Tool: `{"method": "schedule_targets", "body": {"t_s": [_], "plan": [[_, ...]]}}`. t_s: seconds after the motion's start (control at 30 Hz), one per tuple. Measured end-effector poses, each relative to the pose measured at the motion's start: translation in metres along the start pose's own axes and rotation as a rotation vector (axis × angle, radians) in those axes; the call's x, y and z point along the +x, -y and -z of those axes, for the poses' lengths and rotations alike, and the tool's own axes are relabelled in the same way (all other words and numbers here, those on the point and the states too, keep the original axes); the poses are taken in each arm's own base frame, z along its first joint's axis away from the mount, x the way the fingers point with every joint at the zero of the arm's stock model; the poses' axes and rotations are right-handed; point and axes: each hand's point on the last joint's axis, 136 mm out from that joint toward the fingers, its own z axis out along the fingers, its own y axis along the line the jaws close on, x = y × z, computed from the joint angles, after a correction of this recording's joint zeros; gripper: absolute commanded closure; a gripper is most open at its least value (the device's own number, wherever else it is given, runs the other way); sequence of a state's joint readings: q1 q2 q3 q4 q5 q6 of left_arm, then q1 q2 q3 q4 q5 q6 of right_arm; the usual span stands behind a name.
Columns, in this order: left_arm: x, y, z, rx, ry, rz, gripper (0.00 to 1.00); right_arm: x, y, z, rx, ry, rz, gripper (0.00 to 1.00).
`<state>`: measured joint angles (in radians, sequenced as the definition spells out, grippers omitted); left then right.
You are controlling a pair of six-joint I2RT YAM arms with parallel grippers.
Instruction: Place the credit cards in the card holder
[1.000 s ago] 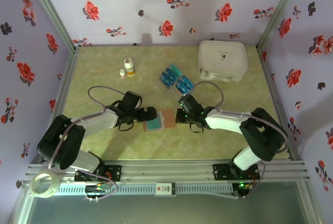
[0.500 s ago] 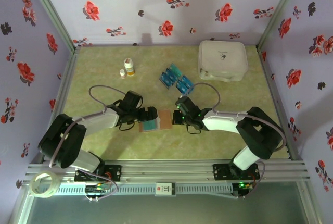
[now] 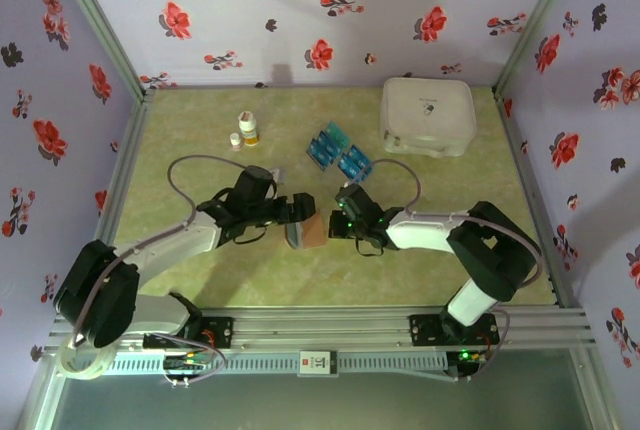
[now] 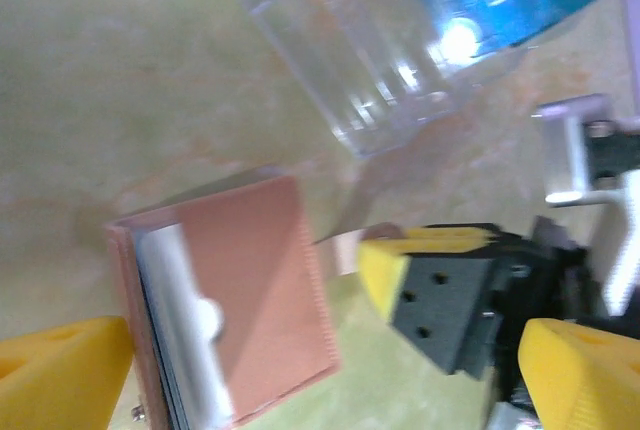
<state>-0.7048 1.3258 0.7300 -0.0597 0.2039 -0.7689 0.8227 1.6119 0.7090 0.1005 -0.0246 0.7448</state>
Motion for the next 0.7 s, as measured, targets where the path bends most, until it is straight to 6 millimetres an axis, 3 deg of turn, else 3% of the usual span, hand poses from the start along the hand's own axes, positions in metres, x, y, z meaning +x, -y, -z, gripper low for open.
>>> {"method": "schedule_targets", "body": {"t_s": [0.03,0.17,0.23,0.4,0.53,0.7], "plan": [[-0.001,0.006,-0.003,0.013,0.0,-0.002,0.0,0.0,-0.001,-0.001,-0.002,0.0,0.0,1.0],[0.001,0.015,-0.025,0.035,-0.016,0.009,0.0,-0.002,0.0,-0.001,-0.005,0.004,-0.01,0.69],[0.005,0.009,-0.036,0.021,-0.03,0.027,0.0,-0.001,0.003,0.001,-0.005,0.005,-0.021,0.65],[0.01,0.0,-0.051,-0.002,-0.04,0.047,0.0,0.004,0.014,0.024,-0.01,0.029,-0.031,0.65],[0.016,-0.007,-0.061,-0.032,-0.047,0.048,0.0,0.002,0.015,0.047,-0.035,0.076,-0.036,0.71],[0.021,-0.011,-0.071,-0.082,-0.04,0.04,0.0,0.004,0.016,0.06,-0.07,0.107,-0.03,0.81]]}}
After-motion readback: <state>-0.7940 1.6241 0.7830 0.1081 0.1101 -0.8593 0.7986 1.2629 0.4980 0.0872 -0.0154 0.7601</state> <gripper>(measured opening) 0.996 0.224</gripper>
